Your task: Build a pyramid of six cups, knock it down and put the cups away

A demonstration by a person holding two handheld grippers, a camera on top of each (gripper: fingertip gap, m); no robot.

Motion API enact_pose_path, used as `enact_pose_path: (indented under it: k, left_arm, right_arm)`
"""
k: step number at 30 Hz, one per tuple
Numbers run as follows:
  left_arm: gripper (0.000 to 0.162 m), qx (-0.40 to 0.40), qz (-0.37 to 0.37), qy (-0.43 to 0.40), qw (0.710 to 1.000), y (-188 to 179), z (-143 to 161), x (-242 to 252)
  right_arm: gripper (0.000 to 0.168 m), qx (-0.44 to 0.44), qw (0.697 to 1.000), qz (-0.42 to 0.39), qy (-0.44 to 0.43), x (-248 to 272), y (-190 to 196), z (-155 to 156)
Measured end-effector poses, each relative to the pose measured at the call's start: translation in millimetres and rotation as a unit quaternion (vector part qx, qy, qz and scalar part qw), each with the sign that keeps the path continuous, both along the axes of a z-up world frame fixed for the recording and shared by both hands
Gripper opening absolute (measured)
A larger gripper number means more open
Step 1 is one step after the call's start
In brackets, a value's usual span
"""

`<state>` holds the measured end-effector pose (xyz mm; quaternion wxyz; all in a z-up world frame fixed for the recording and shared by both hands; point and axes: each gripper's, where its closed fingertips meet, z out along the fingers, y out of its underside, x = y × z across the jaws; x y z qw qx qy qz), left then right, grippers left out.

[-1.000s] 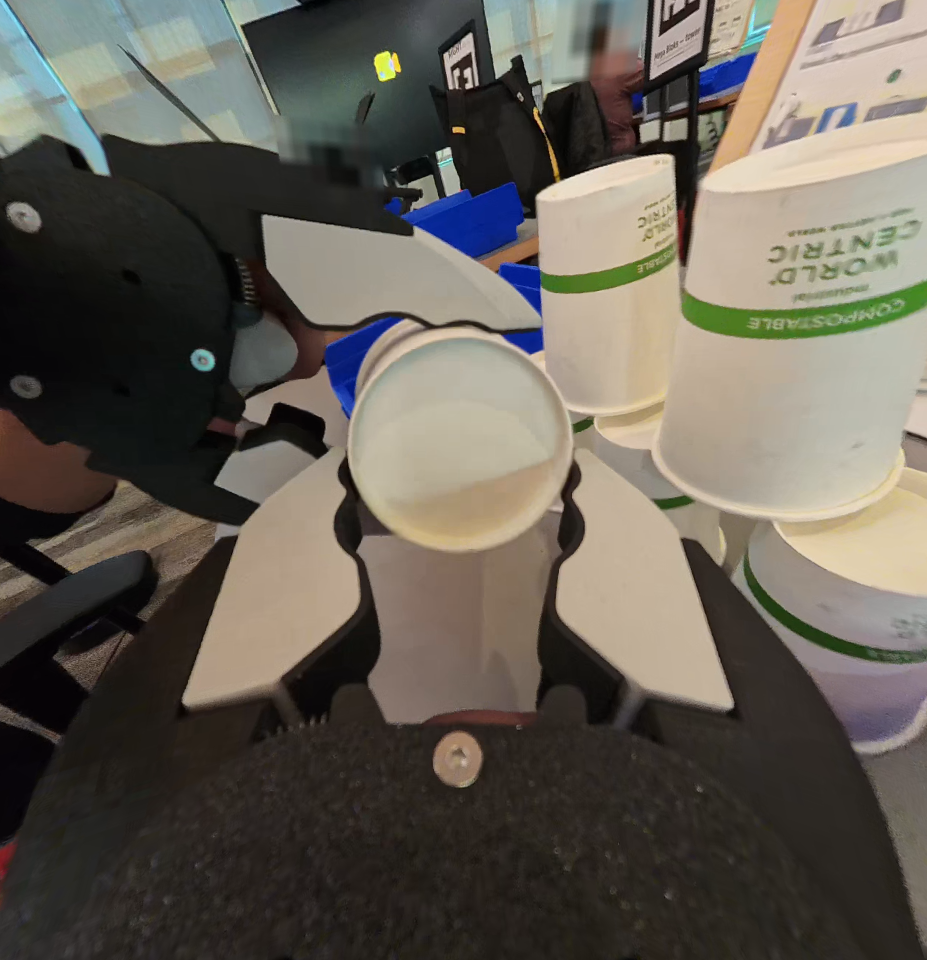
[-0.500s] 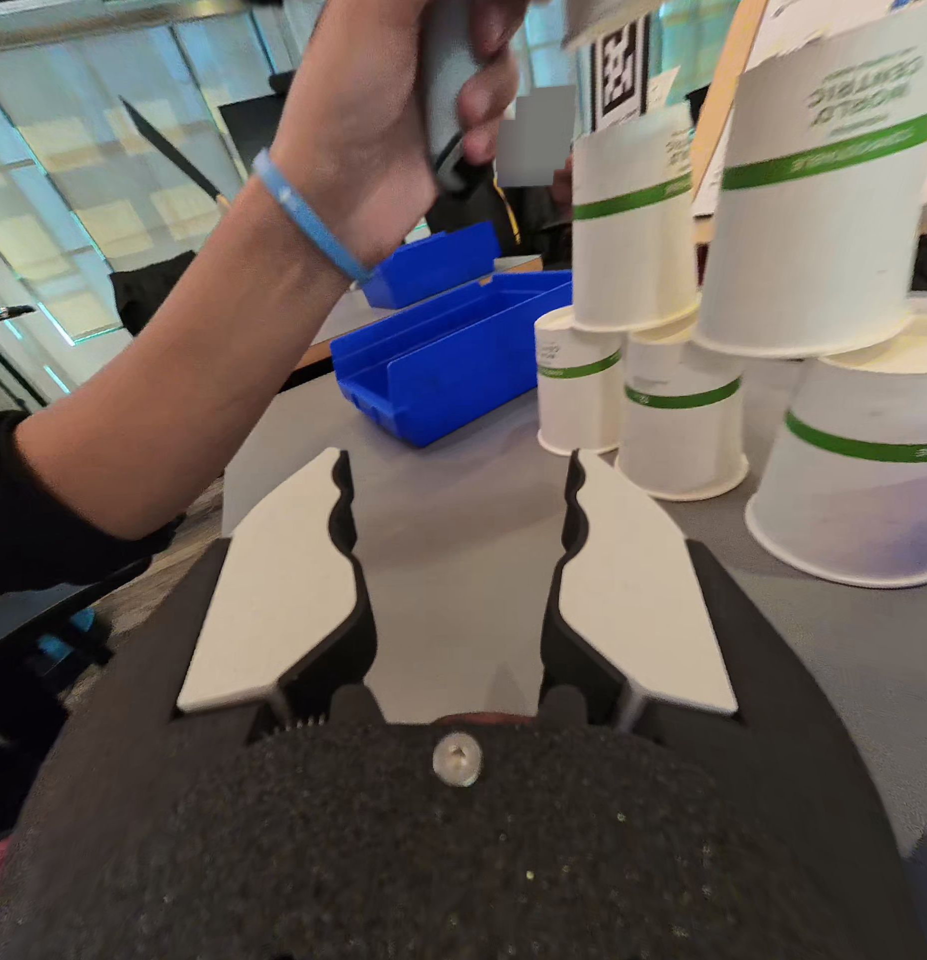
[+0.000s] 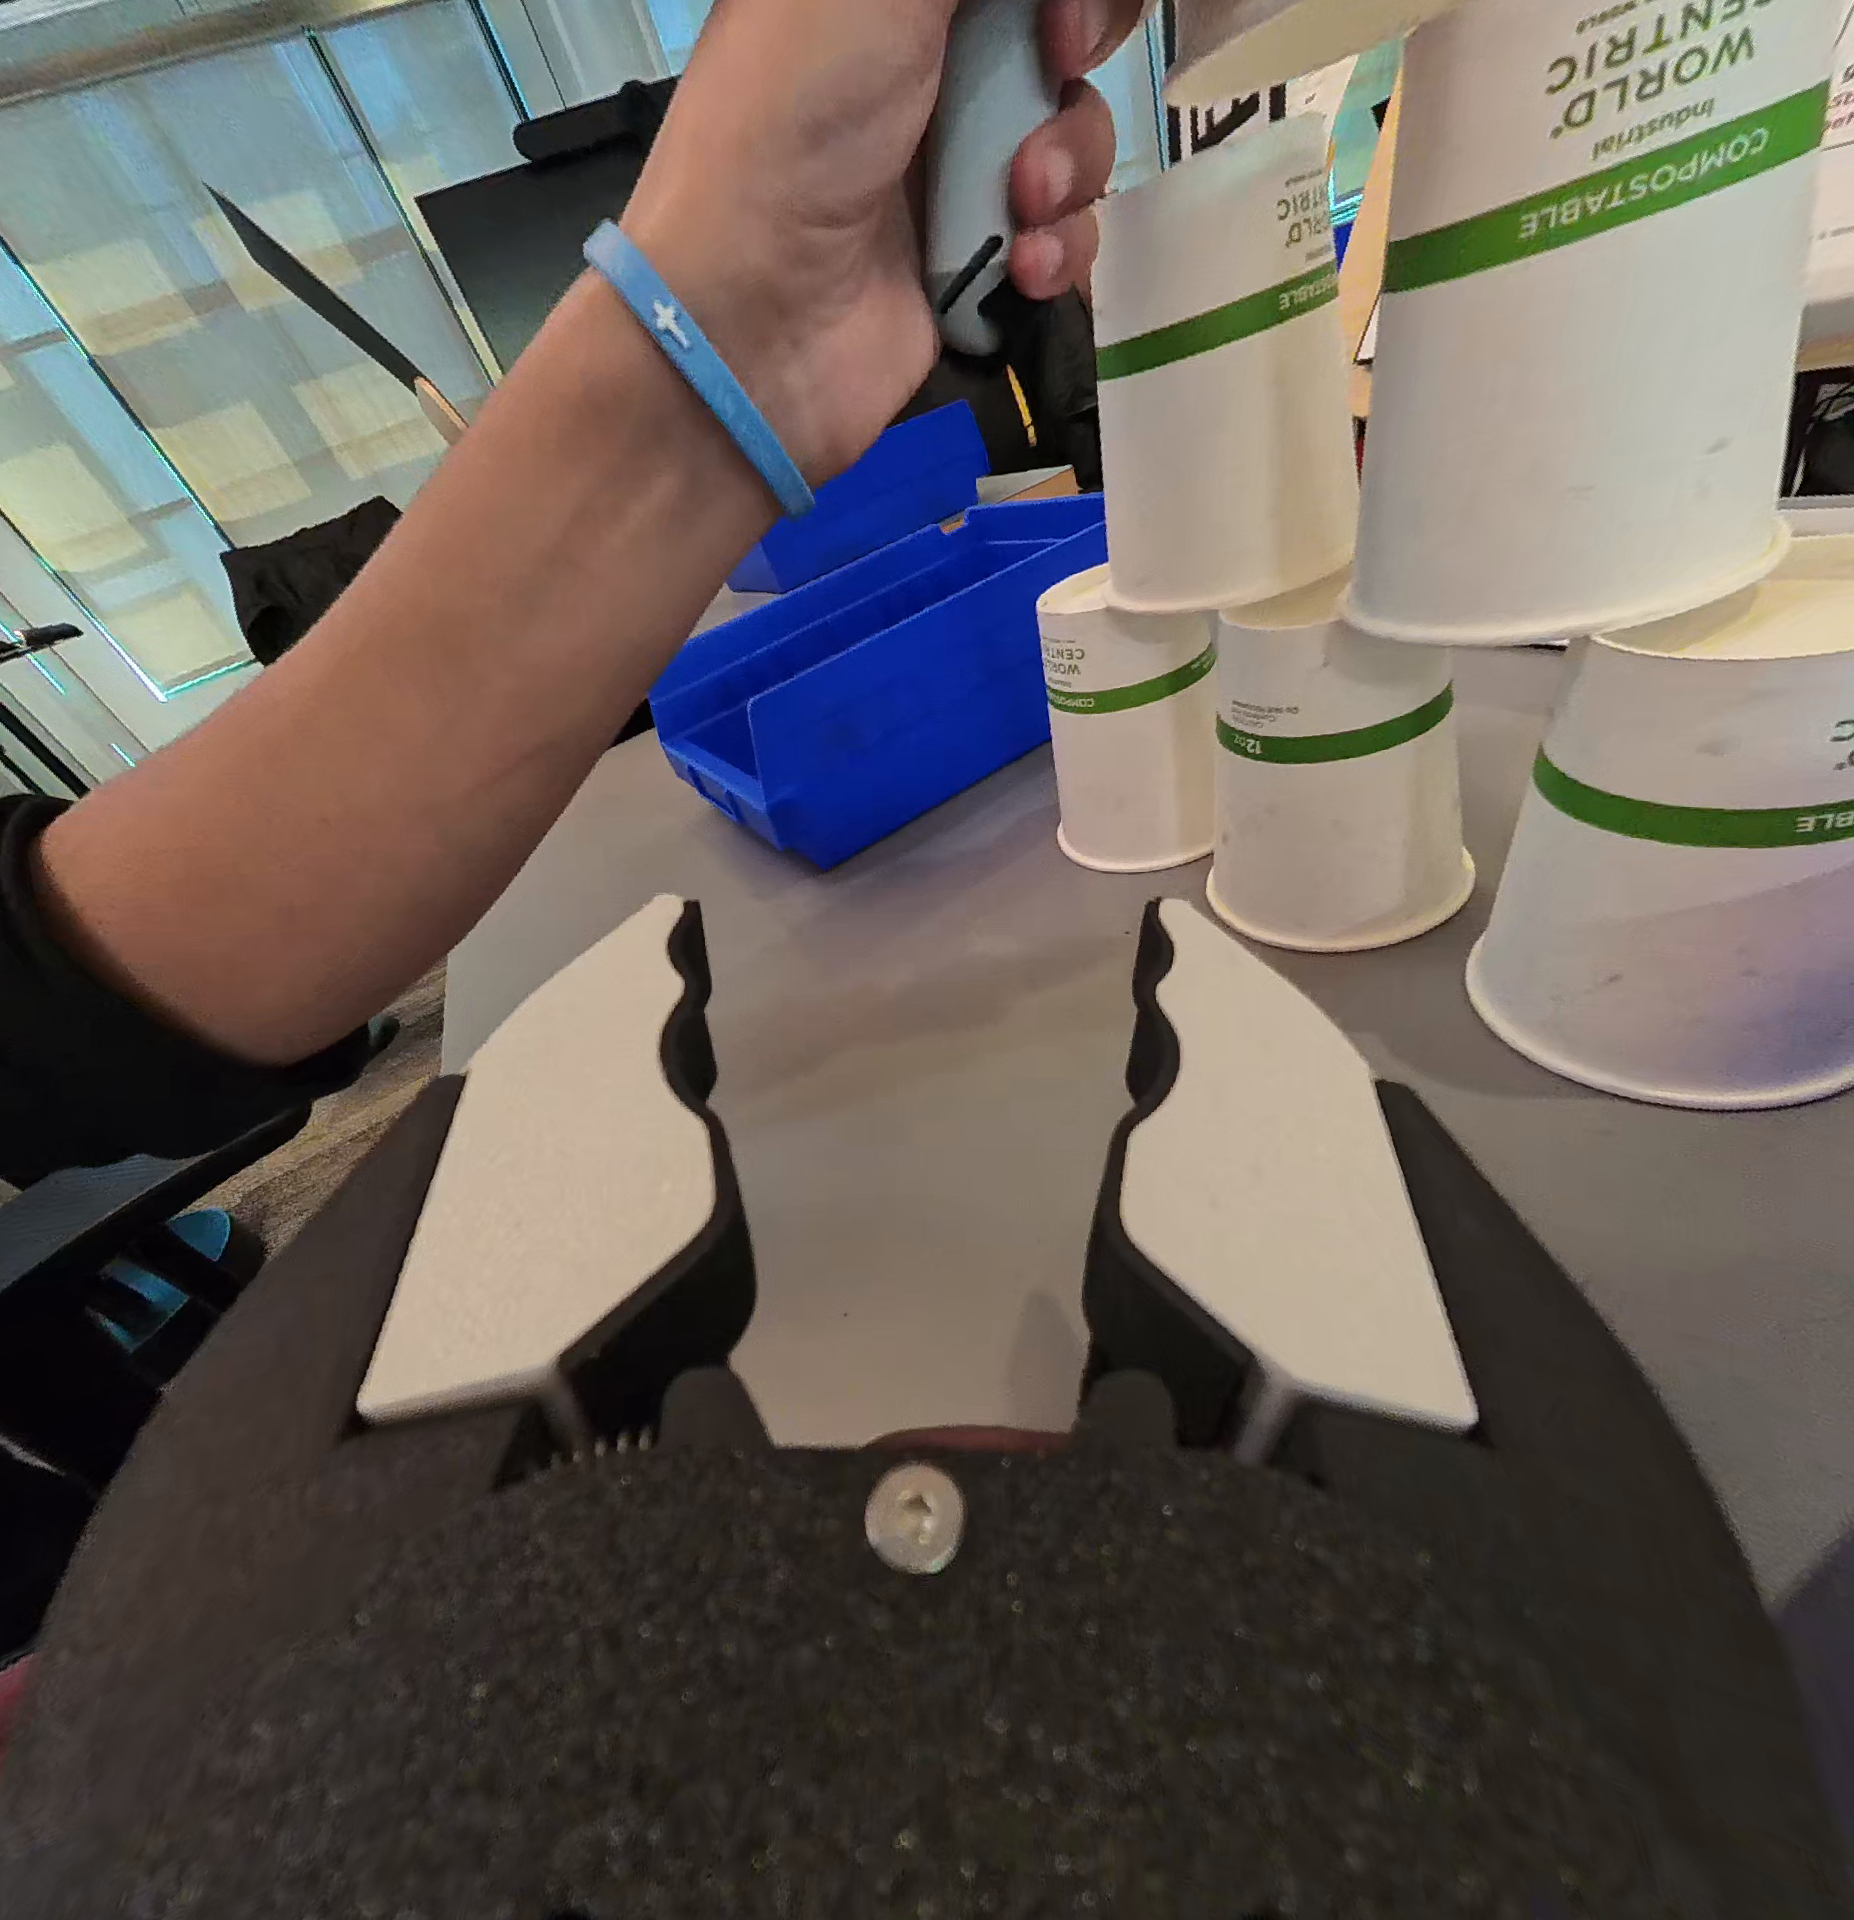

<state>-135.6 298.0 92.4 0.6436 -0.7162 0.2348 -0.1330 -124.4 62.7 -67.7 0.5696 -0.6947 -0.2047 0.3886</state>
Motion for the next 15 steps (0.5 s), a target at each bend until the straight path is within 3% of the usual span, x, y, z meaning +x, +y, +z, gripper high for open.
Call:
enact_pose_path:
  k: [15]
  left_arm:
    - [0.089, 0.010, 0.012, 0.017, 1.000, -5, -9, 1]
  right_arm:
    - [0.078, -0.003, 1.000, 0.007, -0.009, -3, -1, -3]
